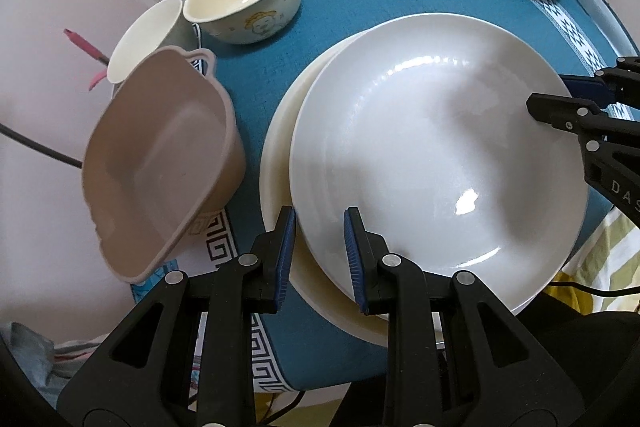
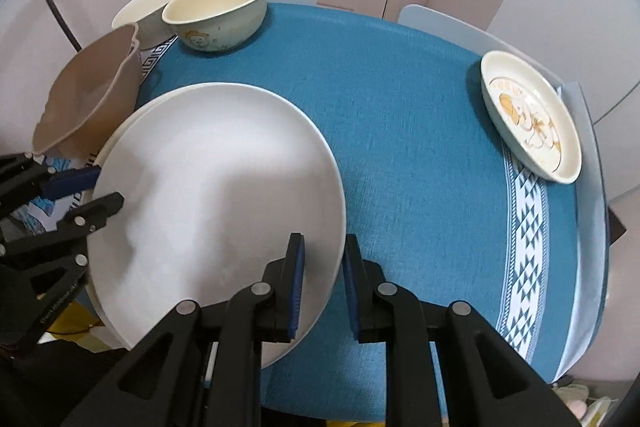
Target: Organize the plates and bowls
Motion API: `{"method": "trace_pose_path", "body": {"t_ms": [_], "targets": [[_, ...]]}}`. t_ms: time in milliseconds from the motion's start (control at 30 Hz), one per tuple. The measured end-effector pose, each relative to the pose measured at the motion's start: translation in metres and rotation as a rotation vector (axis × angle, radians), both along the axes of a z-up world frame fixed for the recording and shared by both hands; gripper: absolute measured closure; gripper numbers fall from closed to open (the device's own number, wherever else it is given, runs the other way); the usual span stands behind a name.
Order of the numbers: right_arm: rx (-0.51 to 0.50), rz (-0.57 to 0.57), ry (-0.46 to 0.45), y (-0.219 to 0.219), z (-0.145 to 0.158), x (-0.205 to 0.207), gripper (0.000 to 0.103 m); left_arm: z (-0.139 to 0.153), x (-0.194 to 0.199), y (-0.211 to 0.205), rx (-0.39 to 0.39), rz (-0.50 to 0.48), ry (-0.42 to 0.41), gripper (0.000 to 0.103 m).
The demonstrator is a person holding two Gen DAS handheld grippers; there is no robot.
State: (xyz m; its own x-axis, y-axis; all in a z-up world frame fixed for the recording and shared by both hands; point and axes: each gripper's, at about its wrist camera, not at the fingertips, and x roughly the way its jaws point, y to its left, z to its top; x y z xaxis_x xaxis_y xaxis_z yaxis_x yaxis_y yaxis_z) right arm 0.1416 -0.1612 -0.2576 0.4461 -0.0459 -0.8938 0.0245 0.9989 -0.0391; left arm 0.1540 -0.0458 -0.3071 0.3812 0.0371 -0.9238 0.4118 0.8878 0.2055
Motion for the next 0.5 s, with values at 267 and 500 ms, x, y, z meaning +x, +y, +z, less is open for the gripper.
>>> {"method": "trace_pose_path", "body": {"t_ms": [267,500], "targets": [[-0.009,-0.009,-0.003,0.0027,0.0017,0.0004,0.086,0.0033,-0.0026,0.0058,-0.016,0.015,-0.004,0.081],[-0.013,-0.014,-0.01,0.0034,0.0025,-0.0004,0.086,0.0069,-0.0053,0.0068,-0.008,0.031,-0.019,0.081]]}}
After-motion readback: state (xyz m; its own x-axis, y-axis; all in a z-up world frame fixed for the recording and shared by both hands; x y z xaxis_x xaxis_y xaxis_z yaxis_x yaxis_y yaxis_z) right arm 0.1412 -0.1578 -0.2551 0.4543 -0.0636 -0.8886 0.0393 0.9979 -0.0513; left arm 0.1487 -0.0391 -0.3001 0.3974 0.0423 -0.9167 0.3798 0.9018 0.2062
